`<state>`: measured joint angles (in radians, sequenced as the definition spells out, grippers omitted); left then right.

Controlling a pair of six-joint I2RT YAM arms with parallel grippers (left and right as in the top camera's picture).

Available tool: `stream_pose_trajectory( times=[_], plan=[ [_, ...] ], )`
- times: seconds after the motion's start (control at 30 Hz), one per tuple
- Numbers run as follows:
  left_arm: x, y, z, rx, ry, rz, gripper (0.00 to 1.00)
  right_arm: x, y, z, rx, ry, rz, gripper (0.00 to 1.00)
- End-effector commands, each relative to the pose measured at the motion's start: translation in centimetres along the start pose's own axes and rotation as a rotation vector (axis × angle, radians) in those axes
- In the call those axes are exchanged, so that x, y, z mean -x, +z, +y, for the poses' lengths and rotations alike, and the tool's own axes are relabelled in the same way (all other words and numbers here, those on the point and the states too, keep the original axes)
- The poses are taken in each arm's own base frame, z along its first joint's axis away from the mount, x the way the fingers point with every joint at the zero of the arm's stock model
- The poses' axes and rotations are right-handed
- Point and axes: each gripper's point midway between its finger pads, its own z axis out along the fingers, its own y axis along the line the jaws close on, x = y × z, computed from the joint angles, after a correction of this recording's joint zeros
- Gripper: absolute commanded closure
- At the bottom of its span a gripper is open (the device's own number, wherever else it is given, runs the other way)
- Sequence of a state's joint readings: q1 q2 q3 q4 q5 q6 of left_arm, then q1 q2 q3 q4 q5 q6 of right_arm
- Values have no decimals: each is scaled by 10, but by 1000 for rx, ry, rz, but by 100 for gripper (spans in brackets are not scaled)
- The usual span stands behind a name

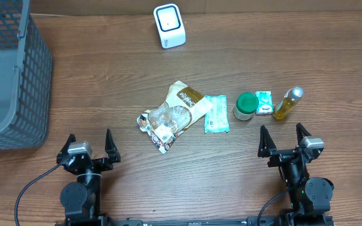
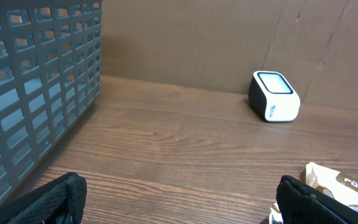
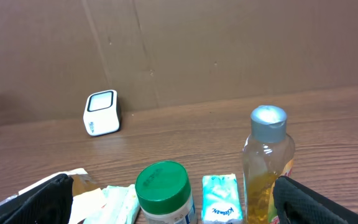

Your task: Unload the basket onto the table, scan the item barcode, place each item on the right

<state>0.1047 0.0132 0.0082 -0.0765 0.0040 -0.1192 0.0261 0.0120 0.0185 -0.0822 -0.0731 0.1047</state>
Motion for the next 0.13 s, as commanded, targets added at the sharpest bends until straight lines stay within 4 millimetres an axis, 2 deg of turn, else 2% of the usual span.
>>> stream_pose_trajectory(
  times=[0.0, 0.1],
  plan=[
    [0, 0, -4, -21, 23, -3, 0, -2, 0, -3, -13, 2, -5, 0],
    [0, 0, -4, -21, 23, -3, 0, -2, 0, -3, -13, 2, -5, 0]
  ],
)
